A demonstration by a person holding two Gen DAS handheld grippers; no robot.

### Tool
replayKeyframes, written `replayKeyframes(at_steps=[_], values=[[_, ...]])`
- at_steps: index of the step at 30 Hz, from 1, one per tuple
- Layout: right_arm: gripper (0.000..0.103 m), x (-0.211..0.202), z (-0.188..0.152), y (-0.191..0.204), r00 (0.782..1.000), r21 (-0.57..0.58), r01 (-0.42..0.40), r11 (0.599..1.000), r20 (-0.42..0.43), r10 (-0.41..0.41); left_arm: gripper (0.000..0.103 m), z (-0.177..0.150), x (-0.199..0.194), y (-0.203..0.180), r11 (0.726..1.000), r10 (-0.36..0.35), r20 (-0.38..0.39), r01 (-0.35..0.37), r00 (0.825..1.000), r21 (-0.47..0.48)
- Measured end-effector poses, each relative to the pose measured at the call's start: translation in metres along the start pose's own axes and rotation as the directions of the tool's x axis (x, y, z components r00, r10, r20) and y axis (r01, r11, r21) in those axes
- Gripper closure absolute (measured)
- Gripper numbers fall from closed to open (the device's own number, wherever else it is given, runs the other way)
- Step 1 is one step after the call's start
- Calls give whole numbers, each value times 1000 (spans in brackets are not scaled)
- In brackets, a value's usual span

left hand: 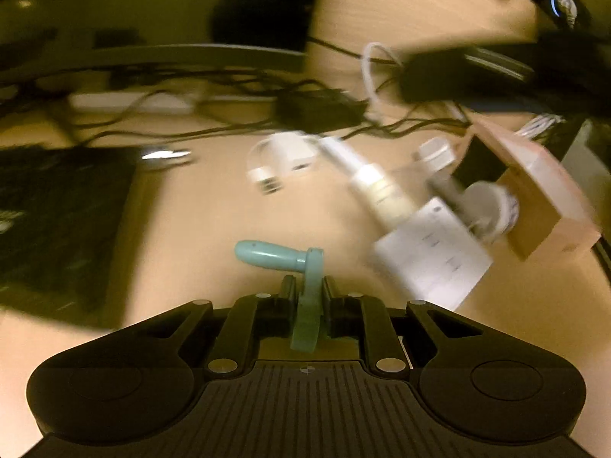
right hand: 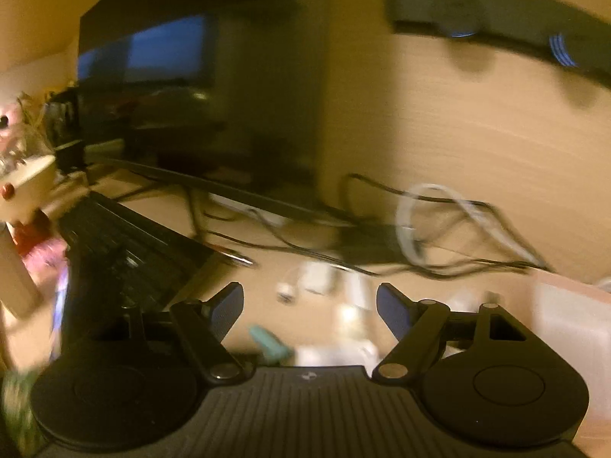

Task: Organize rigid objects
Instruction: 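Grasp the teal crank-shaped piece with the left gripper while the right gripper moves toward the keyboard, then grasp the red-capped silver cylinder with the right gripper while the left gripper holds the teal piece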

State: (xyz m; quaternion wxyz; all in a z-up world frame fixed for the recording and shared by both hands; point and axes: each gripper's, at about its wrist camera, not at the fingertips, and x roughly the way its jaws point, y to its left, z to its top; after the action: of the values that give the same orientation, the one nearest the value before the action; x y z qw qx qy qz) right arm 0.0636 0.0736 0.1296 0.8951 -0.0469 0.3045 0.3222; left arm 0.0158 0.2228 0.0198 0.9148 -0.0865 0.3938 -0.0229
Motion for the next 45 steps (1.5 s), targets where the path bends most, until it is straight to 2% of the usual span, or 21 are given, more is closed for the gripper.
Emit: replayKeyframes(at_steps=[3,4,6,7,8,11,13,16,24,25,26,28,30,32,36,39,42,43,45], values=[[26,53,18,18,992,54,-107,993,-68,110,86,-9,-15,20,1000,3,-28,-4,1000,-27],[27,75,22,26,989,48,-120,992,-86,123,86,-11,-20,24,1000,0,-36,-1,999,-21],[42,111,26,37,984,-14,-127,992,-130,124,86,-15,-32,32,1000,-4,-40,4,999,-3],[55,130,28,41,977,-73,-146,987,-169,132,86,-18,-38,37,1000,-8,-41,8,999,-5],[60,141,29,43,971,-123,-163,979,-197,137,86,-21,-42,42,1000,-11,-42,10,999,-11],[61,168,29,45,963,-308,-195,931,-241,122,86,-27,-49,52,999,-21,-42,19,999,-49],[61,178,25,48,962,-423,-217,880,-245,120,86,-30,-53,58,997,-32,-40,29,999,-68],[64,190,19,48,965,-520,-227,823,-237,116,85,-28,-53,57,997,-33,-47,30,998,-65],[66,221,22,65,940,-533,-333,778,-259,224,84,-32,-53,59,997,-66,-57,64,996,-40],[69,223,23,66,936,-529,-344,776,-261,237,84,-32,-53,59,997,-70,-58,68,996,-41],[76,226,24,68,932,-520,-352,778,-268,243,84,-32,-53,60,997,-72,-60,70,996,-43],[82,230,28,66,915,-469,-387,794,-300,269,85,-32,-53,59,997,-72,-65,69,995,-45],[83,224,29,60,903,-411,-403,818,-320,285,85,-29,-48,57,997,-67,-69,64,995,-40],[83,210,26,51,901,-364,-401,841,-324,289,85,-27,-42,55,997,-71,-71,68,995,-39],[83,175,10,30,905,-282,-342,896,-357,233,85,-24,-34,43,996,-85,-68,83,994,-27],[83,151,-2,14,897,-202,-306,930,-389,210,85,-21,-27,30,996,-87,-70,87,994,2],[76,133,-5,3,927,-168,-265,949,-316,203,84,-19,-22,19,997,-65,-68,68,996,39],[68,133,-5,1,934,-174,-253,952,-300,193,84,-18,-21,16,997,-52,-67,56,996,51],[66,140,-5,3,943,-190,-241,952,-280,183,84,-17,-19,12,998,-32,-70,36,997,56]])
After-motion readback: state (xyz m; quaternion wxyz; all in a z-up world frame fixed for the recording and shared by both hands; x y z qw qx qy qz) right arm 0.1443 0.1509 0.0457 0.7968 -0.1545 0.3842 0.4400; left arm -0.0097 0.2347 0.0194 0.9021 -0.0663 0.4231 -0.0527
